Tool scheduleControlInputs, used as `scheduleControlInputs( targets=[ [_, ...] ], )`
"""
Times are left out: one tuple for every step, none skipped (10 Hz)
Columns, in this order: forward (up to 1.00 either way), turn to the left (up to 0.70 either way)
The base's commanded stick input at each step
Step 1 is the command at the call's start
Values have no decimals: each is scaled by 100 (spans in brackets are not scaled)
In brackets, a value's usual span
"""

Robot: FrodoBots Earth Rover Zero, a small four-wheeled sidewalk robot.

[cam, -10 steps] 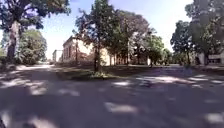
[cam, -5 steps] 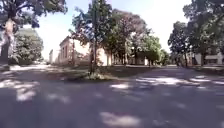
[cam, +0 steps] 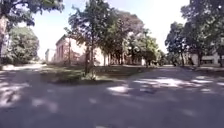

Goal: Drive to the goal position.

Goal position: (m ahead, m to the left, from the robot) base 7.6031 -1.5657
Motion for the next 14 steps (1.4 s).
scheduleControlInputs(
  targets=[
    [70, -14],
    [70, -14],
    [70, -14],
    [70, -14],
    [70, -14],
    [70, -14],
    [70, -14],
    [70, -14],
    [70, -14],
    [70, -14],
    [70, -14],
    [70, -14],
    [70, -14],
    [70, -14]
  ],
)
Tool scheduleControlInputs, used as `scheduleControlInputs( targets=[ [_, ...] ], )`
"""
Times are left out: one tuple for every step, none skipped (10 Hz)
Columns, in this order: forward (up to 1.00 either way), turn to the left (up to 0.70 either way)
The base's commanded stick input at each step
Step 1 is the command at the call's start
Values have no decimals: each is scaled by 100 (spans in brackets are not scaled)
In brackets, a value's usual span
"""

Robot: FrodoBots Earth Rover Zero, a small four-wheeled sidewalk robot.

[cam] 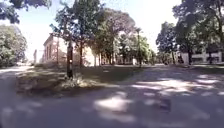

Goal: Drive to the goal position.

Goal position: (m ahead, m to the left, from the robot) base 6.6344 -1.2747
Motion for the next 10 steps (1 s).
scheduleControlInputs(
  targets=[
    [70, -14],
    [70, -14],
    [70, -14],
    [70, -14],
    [70, -14],
    [70, -14],
    [70, -14],
    [70, -14],
    [70, -14],
    [70, -14]
  ],
)
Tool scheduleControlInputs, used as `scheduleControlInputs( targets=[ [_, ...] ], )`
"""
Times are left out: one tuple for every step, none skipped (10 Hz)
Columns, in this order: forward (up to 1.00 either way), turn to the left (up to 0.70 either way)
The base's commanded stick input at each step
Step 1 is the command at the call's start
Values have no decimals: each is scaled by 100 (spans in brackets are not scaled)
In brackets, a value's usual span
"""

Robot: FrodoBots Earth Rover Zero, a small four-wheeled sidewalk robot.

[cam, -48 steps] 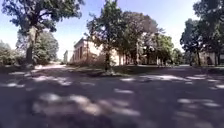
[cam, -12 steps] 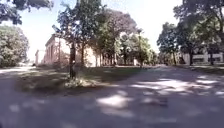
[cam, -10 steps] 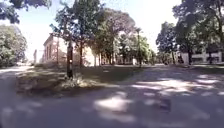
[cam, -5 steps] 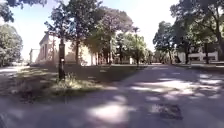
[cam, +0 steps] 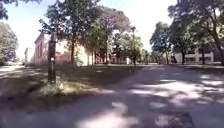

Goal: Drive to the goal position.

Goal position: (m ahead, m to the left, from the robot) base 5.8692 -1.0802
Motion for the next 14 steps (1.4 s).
scheduleControlInputs(
  targets=[
    [70, -14],
    [70, -14],
    [70, -14],
    [70, -14],
    [70, -14],
    [70, -14],
    [70, -14],
    [70, -14],
    [70, -14],
    [70, -14],
    [70, -14],
    [70, -14],
    [70, -14],
    [70, -14]
  ],
)
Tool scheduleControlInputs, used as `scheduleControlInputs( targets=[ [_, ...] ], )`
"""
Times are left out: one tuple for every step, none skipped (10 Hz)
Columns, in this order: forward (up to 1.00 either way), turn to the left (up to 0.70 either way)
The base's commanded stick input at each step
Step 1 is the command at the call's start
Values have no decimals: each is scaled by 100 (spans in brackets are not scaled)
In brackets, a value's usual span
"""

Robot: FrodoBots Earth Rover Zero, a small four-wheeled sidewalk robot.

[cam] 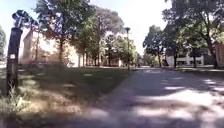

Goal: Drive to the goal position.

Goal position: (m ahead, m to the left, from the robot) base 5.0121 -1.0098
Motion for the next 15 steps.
scheduleControlInputs(
  targets=[
    [70, -14],
    [70, -14],
    [70, -14],
    [70, -14],
    [70, -14],
    [70, -14],
    [70, -14],
    [70, -14],
    [70, -14],
    [70, -14],
    [70, -14],
    [70, -14],
    [70, -14],
    [70, -14],
    [70, -14]
  ],
)
